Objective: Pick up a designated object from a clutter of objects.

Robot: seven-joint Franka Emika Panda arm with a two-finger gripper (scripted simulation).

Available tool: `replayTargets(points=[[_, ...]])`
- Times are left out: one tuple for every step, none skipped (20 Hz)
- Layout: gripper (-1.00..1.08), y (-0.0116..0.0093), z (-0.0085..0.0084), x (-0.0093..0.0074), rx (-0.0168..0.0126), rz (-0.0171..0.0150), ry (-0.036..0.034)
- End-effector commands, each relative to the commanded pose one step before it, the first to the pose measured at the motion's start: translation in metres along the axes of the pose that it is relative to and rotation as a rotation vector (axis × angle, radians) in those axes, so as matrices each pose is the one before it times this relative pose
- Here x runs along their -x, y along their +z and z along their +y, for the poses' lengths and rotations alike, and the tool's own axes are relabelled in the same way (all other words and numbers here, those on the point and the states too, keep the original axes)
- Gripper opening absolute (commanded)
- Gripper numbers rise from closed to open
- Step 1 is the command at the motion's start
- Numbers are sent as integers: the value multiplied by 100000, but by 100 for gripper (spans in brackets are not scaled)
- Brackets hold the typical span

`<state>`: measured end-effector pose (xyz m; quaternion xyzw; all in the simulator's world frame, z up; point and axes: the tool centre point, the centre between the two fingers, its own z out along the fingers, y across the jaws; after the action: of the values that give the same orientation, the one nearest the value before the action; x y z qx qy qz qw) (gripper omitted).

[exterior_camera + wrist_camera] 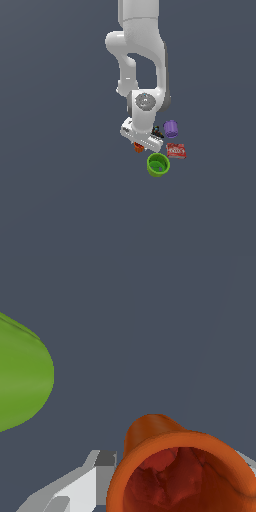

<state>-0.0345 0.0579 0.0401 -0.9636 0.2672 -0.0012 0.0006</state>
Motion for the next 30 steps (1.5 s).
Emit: replayTargets(points=[[-100,211,76,-9,179,-200,207],[-100,0,0,0,0,0,0],[-100,0,0,0,0,0,0],[-100,0,0,0,0,0,0],[-100,0,0,0,0,0,0],[-100,-219,-103,1,-209,243,-223],[-100,-25,12,-10,0,0,0],[-100,-74,36,-31,0,0,0],[-100,-124,60,-52,0,0,0],[-100,-173,84,-73,0,0,0],[-100,-224,108,-94,0,0,0],[-100,-275,133,-115,0,0,0],[-100,-326,158,-137,0,0,0],[-100,-379,183,-159,0,0,0],[-100,-433,208,-181,0,0,0],[-100,-486,233,-203,0,0,0],[-100,-537,257,-224,0,0,0],[-100,-587,280,-245,0,0,0],[-100,-635,302,-265,0,0,0],[-100,-663,333,-294,-27,-62,16],[-100,-727,344,-303,0,0,0],[-100,-772,364,-321,0,0,0],[-100,-805,393,-348,-42,-54,11],[-100,-859,403,-357,0,0,0],[-100,-902,421,-375,0,0,0],[-100,-945,440,-393,0,0,0],[-100,-974,469,-419,-46,-50,11],[-100,-1000,464,-417,0,0,0],[-100,-994,460,-415,0,0,0],[-100,-975,472,-426,-42,-52,17]])
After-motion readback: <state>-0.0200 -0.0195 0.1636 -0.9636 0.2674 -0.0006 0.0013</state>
